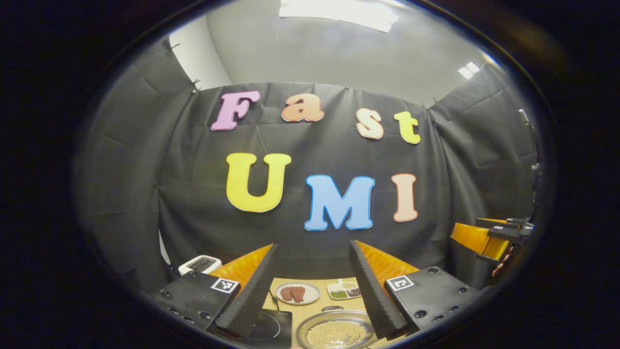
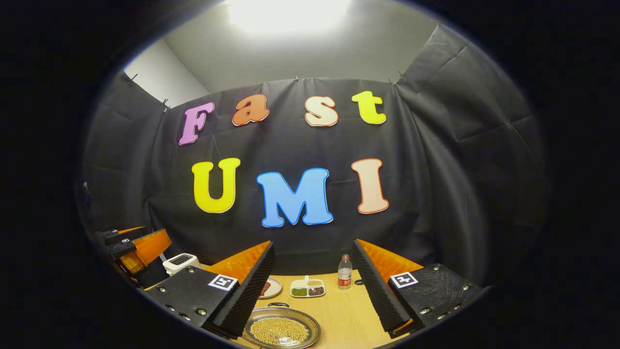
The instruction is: First push the handle of the pot to place it horizontally, then grasp the pot with both hands and set it on the induction cooktop.
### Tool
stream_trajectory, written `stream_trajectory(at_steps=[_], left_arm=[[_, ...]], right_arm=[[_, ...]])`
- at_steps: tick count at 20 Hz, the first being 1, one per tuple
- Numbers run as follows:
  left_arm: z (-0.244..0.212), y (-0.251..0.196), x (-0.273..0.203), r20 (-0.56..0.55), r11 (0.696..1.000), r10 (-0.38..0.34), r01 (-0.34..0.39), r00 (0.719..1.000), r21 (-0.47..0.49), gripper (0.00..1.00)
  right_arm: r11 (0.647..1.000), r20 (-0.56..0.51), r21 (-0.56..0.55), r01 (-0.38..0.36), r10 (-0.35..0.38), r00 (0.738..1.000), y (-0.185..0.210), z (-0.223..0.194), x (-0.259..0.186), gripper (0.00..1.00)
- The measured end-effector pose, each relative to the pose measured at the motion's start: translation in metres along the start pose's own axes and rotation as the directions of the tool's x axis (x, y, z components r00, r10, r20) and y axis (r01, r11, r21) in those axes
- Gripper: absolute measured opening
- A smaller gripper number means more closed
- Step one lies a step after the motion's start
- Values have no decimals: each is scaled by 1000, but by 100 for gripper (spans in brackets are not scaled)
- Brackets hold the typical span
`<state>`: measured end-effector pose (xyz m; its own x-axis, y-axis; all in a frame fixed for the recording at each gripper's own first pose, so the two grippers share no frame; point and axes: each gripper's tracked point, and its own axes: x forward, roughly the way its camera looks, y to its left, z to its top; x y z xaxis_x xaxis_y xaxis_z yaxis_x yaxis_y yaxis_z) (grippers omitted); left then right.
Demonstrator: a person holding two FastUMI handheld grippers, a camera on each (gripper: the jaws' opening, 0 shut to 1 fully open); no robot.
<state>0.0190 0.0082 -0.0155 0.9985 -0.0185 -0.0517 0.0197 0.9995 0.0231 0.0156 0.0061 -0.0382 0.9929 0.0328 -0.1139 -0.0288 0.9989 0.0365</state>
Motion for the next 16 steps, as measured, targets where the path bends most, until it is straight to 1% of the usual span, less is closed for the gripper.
stream_trajectory(at_steps=[1,2,3,6,7,8,9,10,11,12,13,14,15,16], left_arm=[[-1,3,0,-3,1000,2,-2,1000,2,98],[-1,5,1,-7,1000,5,-5,1000,4,98],[-2,9,-1,-9,1000,11,-11,1000,7,95],[-8,15,0,-20,1000,22,-21,1000,10,95],[-11,18,0,-26,1000,26,-25,999,11,95],[-15,20,0,-33,1000,28,-28,999,10,95],[-17,22,0,-39,999,32,-31,999,9,98],[-21,24,-1,-47,999,35,-34,998,6,95],[-24,26,-1,-56,999,37,-37,998,3,95],[-29,28,-2,-63,999,42,-42,997,3,98],[-31,31,-3,-68,999,47,-47,997,4,98],[-35,34,-5,-74,999,52,-52,996,8,95],[-37,36,-7,-81,998,56,-55,995,11,98],[-42,39,-7,-89,998,58,-57,994,12,98]], right_arm=[[1000,-13,1,-2,2,1000,1,-4,1,99],[1000,-24,0,-5,5,1000,3,-9,2,99],[1000,-35,-2,-9,9,999,5,-13,3,99],[1000,-77,-15,-26,25,997,12,-27,7,99],[999,-96,-20,-28,25,995,14,-33,9,88],[999,-123,-23,-36,32,992,16,-42,8,86],[999,-151,-26,-37,33,988,18,-50,9,81],[999,-183,-25,-34,29,983,18,-59,8,80],[999,-219,-19,-38,33,975,20,-67,7,64],[999,-261,-15,-47,42,964,24,-80,6,59],[998,-309,-15,-57,50,950,28,-94,5,58],[999,-358,-27,-44,32,933,25,-108,4,58],[999,-395,-32,-31,16,918,21,-119,2,41],[999,-431,-34,-21,4,902,21,-130,-1,36]])
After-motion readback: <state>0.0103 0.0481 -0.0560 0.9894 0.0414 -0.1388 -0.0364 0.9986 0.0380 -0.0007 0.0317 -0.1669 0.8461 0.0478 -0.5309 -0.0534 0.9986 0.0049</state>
